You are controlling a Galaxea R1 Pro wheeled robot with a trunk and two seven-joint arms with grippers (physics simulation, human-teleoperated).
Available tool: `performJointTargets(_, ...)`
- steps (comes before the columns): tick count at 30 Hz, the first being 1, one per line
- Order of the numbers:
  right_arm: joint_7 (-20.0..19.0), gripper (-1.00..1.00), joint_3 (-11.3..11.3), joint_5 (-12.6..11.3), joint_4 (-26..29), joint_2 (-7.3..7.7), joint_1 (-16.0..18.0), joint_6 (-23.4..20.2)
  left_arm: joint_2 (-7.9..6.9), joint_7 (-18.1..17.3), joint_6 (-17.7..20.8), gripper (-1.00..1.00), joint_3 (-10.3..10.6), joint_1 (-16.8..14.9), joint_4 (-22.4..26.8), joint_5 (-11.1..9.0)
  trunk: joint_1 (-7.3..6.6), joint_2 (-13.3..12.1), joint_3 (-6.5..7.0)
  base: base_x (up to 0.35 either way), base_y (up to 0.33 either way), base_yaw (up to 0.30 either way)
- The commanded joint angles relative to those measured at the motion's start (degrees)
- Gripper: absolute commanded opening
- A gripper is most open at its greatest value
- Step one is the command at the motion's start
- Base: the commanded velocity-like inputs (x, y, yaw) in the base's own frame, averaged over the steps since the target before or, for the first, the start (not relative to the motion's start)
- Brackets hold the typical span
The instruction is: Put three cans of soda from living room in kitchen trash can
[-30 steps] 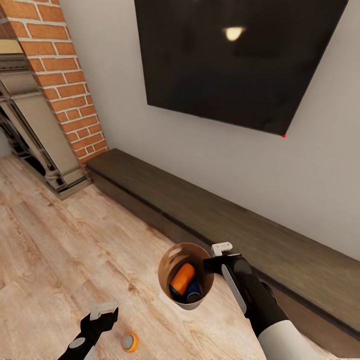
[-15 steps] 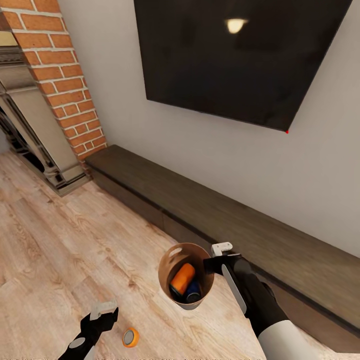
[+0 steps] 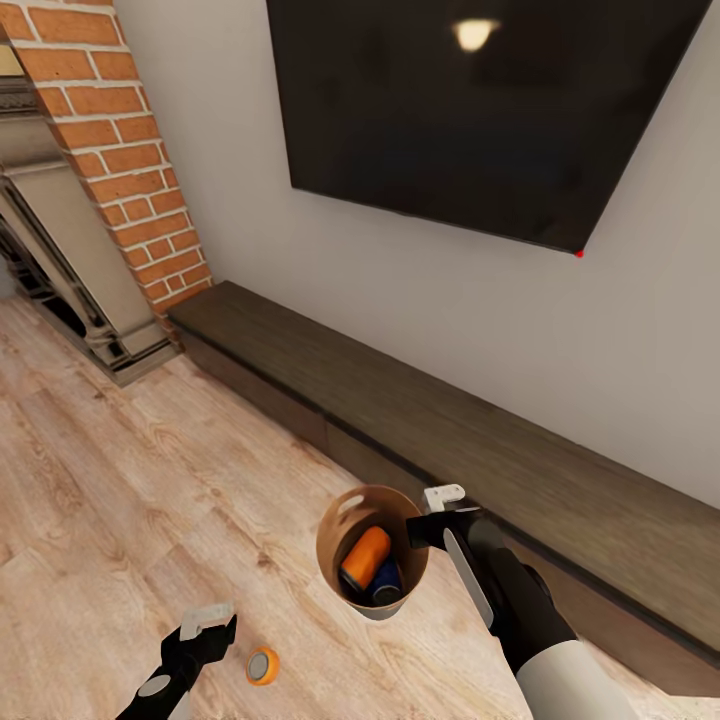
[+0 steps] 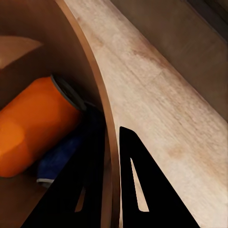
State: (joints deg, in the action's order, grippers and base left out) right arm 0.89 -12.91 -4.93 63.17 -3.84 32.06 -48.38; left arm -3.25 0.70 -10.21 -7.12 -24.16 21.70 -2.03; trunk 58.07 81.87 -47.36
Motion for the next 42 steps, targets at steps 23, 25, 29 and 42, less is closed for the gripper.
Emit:
performJointTargets(23,-0.3,-1.00,0.1,-1.0,0.0,0.06,0.0,0.0,0.00,-0.1,0.0,1.00,1.4,0.0,-0.1,0.0,5.05,9.2,-6.25,0.000,0.000,0.000)
performJointTargets(25,-0.3,-1.00,0.1,-1.0,0.0,0.06,0.0,0.0,0.00,-0.1,0.0,1.00,1.4,0.0,-0.1,0.0,5.49,10.0,-6.79,0.000,0.000,0.000)
performJointTargets(29,-0.3,-1.00,0.1,-1.0,0.0,0.06,0.0,0.0,0.00,-0.1,0.0,1.00,1.4,0.0,-0.1,0.0,6.37,11.6,-7.88,0.000,0.000,0.000)
performJointTargets(42,-0.3,-1.00,0.1,-1.0,0.0,0.06,0.0,0.0,0.00,-0.1,0.0,1.00,1.4,0.0,0.0,0.0,9.22,16.8,-11.41,0.000,0.000,0.000)
